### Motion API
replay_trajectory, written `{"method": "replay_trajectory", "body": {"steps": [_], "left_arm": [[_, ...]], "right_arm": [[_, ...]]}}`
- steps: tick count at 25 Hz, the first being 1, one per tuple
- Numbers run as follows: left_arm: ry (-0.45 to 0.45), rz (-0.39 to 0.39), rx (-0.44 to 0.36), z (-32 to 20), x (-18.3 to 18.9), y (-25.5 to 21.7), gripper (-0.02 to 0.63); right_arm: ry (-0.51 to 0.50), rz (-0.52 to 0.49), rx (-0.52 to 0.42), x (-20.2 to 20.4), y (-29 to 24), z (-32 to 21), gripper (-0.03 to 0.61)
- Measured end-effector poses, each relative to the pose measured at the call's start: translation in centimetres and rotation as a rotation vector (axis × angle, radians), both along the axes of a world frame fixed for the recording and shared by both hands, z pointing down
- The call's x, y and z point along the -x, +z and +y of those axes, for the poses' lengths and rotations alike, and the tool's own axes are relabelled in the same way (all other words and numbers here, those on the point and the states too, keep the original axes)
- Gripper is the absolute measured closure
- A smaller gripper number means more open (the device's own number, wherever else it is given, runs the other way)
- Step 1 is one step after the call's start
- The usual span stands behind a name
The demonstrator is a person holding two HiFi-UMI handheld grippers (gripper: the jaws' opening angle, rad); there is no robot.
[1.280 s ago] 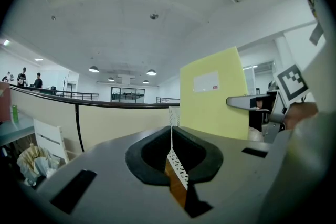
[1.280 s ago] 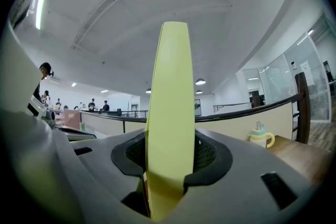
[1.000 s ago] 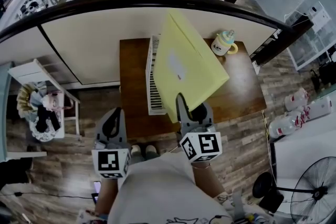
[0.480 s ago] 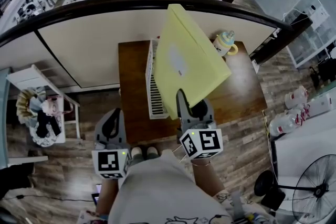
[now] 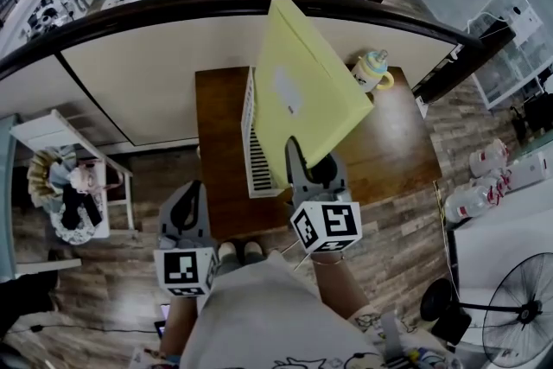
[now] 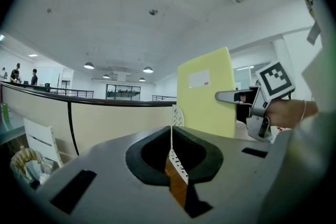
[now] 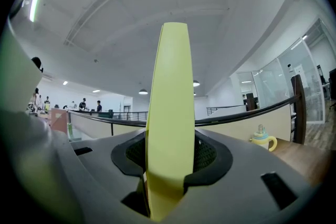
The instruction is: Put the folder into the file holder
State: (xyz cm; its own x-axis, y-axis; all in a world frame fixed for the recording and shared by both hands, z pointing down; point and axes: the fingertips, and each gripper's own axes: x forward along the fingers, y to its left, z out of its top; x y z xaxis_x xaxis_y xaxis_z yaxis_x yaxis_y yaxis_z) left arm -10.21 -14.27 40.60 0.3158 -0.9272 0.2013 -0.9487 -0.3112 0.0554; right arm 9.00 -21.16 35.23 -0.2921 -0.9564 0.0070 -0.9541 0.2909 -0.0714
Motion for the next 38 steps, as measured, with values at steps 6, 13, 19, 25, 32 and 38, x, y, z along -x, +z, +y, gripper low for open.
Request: {"method": "replay_trajectory", "body": {"steps": [6, 13, 19, 25, 32, 38], "left_arm": [[-0.003, 0.004, 0.008, 0.3, 0.3, 0.3, 0.603], [0.006, -0.006, 0.021, 0.6, 0.2, 0.9, 0.603], [0.021, -0.001, 0.04, 1.0, -0.2, 1.6, 0.603], [0.045, -0.005, 0.064, 1.4, -0.8, 2.6, 0.603], [0.059, 0.011, 0.105, 1.6, -1.0, 3.6, 0.603], [0.069, 0.005, 0.11, 1.6, -0.6, 4.1, 0.603]], "right_arm": [[0.005, 0.022, 0.013, 0.6, 0.9, -0.7, 0.42], [0.028, 0.03, 0.004, 1.1, 1.7, -0.9, 0.42], [0.086, -0.018, 0.001, 1.1, 2.9, -0.4, 0.42], [0.172, -0.071, -0.015, 0.5, 4.0, 0.0, 0.42], [0.209, -0.084, -0.032, 1.1, 4.4, -0.2, 0.42], [0.231, -0.061, -0.049, 1.5, 5.1, -0.1, 0.42]]}}
